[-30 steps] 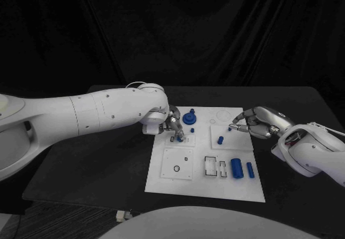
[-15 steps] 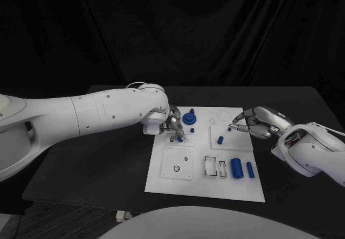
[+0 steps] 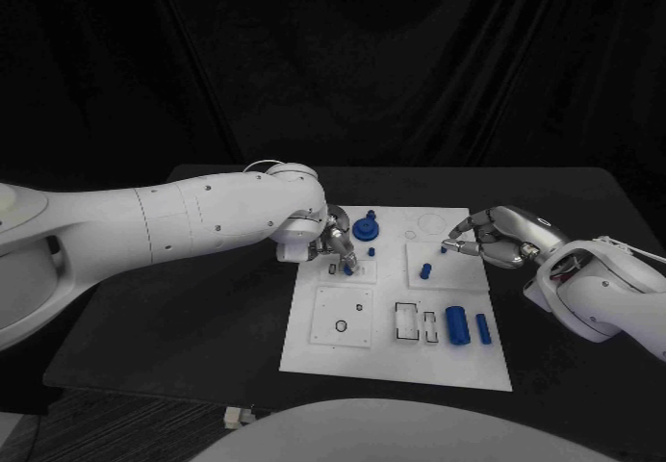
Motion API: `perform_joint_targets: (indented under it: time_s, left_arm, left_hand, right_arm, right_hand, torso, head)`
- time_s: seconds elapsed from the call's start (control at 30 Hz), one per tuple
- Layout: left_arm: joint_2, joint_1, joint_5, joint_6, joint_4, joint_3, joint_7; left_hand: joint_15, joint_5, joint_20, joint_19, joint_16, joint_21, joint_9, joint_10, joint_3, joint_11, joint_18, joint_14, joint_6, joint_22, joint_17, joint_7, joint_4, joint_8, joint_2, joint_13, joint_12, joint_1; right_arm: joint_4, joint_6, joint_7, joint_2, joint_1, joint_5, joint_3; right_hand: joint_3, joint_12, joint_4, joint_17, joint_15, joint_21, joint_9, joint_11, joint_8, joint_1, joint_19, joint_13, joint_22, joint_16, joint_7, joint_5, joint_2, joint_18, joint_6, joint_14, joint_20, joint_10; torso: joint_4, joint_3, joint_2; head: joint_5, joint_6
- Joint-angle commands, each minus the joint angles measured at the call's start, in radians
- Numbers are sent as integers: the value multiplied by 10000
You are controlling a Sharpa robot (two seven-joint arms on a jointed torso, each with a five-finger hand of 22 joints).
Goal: Assemble the parts on the task board
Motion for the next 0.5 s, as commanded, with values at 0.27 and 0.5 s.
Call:
perform_joint_targets:
  time_s: [0.27,0.5]
  left_arm:
    - [-96,-50,27,-183,224,-14,87]
    - [-149,-50,27,-312,265,-14,105]
  left_hand:
    - [52,-35,61,37,57,-20,1,1061,1752,57,36,1035,34,1675,2622,-60,-1821,-37,114,2629,-6,-21]
    - [52,-38,61,39,47,-14,1,1061,1753,57,35,1033,30,1676,2616,-59,-1826,-42,122,2629,-6,-16]
  right_arm:
    - [-1,52,-144,-6,-29,-17,6]
    - [-15,62,-150,-4,-30,-17,6]
  right_hand:
    - [-47,-42,1,-26,-30,-72,-13,19,25,72,-46,1583,1554,-65,7,19,10,188,37,414,10,598]
    - [-47,-42,1,-26,-30,-72,-13,19,25,72,-46,1583,1554,-65,7,19,10,188,37,414,10,598]
  torso:
    - [5,1,-2]
    - [2,2,-2]
  head:
    - [0,-2]
    - [15,-2]
